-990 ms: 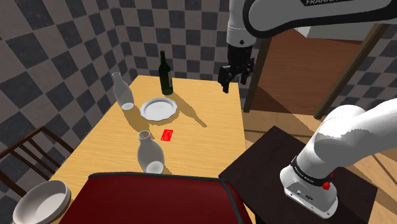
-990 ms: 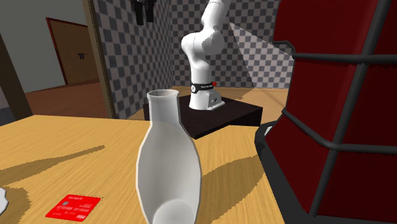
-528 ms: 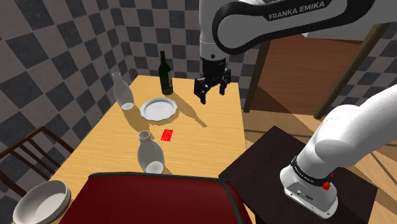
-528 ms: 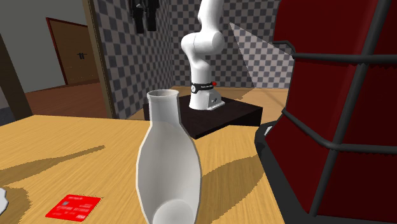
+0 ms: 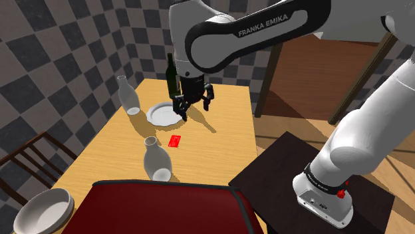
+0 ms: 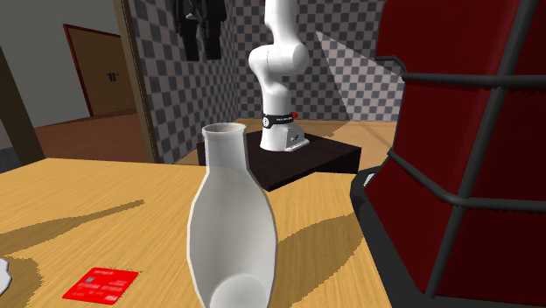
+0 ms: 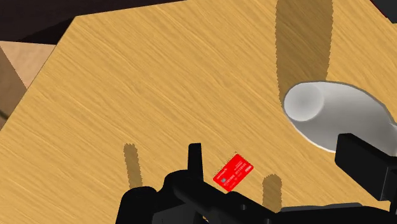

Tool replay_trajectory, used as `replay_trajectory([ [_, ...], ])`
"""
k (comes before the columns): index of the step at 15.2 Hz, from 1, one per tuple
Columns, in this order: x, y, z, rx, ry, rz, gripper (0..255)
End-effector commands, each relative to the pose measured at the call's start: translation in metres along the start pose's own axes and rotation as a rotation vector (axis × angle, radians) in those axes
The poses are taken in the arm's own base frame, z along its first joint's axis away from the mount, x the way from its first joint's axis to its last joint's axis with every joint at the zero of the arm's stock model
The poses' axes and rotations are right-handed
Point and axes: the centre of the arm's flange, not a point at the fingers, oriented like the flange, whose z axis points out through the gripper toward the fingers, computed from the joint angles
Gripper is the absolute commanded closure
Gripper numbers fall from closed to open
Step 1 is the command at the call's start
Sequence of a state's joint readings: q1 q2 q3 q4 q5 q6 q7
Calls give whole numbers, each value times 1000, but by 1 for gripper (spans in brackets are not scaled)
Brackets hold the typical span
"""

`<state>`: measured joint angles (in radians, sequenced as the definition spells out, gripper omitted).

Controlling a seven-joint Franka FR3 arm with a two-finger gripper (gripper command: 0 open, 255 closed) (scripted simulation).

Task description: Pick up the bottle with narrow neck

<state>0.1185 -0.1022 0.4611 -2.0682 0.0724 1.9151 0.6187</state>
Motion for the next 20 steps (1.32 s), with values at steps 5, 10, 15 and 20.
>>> replay_trajectory([
  [5,28,-70,22,9,-11,-6,0],
  [10,50,-128,41,15,-20,-12,0],
  [15,65,-168,59,19,-26,-16,0],
  [20,67,-169,86,19,-26,-16,0],
])
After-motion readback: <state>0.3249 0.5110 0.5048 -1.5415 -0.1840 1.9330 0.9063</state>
